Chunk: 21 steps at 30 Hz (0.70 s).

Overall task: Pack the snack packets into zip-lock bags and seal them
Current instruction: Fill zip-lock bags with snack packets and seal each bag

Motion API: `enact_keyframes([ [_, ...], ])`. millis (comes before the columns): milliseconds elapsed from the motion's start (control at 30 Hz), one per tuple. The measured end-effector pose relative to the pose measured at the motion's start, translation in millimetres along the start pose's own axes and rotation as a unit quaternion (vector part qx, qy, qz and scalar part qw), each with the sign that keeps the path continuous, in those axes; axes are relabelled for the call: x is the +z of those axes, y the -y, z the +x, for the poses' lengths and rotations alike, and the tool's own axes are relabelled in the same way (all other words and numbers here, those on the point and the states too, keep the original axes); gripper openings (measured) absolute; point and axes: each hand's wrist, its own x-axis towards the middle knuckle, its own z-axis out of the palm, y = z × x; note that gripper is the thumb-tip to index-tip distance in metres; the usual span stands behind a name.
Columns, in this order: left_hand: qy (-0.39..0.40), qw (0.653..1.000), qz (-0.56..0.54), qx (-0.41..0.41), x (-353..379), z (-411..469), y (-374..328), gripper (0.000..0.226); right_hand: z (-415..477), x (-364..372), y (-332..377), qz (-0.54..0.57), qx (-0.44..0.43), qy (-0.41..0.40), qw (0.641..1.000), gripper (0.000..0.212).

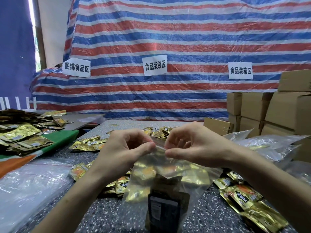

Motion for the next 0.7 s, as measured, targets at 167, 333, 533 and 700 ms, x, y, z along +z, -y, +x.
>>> enact_keyframes([
  [167,0.01,1.0,0.014,0.001,-4,-2,2,0.013,-1,1,-4,-0.014,0.009,0.013,1.0,0.01],
  [333,0.022,0.999,0.025,0.005,-8,-2,3,0.018,-2,4,-2,-0.049,0.008,0.008,0.999,0.009],
  [533,-0.002,1.0,0.026,0.016,-7,-3,2,0.003,-3,5,0,-0.077,-0.019,-0.009,0.997,0.005],
  [700,-0.044,0.998,0.03,0.027,0,-5,6,0.012,-1,8,6,-0.091,-0.031,-0.009,0.995,0.006],
])
